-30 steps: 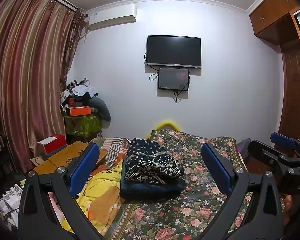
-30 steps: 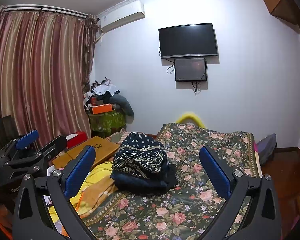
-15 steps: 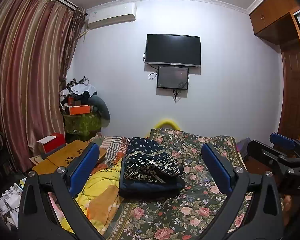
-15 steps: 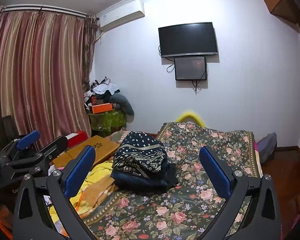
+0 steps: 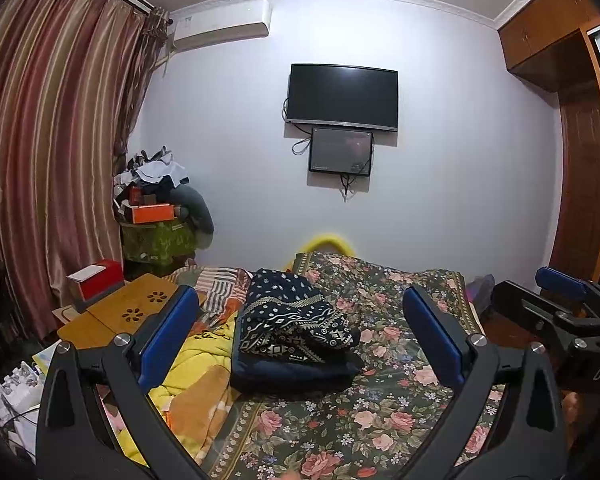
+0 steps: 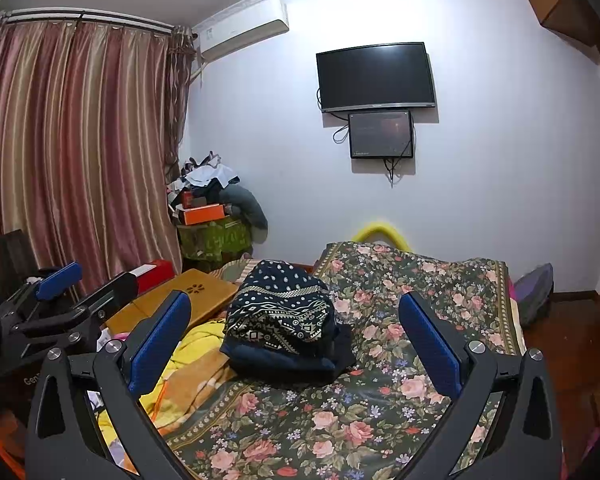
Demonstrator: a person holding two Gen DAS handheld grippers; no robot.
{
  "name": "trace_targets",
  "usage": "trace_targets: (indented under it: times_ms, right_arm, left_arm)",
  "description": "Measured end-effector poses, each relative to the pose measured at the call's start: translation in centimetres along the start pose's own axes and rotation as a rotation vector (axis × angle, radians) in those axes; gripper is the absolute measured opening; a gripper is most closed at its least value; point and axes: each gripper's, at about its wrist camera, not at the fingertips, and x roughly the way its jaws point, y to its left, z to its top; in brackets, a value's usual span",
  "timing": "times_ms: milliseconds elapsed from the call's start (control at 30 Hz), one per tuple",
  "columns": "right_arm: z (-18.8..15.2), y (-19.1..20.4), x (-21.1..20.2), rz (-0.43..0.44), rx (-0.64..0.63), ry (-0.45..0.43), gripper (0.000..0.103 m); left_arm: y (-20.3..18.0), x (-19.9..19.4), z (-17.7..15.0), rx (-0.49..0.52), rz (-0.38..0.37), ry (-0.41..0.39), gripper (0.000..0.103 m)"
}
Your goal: Fold large clothes
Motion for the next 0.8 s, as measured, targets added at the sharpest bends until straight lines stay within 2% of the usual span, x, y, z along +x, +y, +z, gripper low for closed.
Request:
trace_targets:
  times_ms: [800]
  right_arm:
    - [-0.49,0.05,0.59,-0.005,0.002,0.015,0.103]
  left_arm:
    - [0.05,0.41,-0.07,-0.005,-0.008,0.012,0.102]
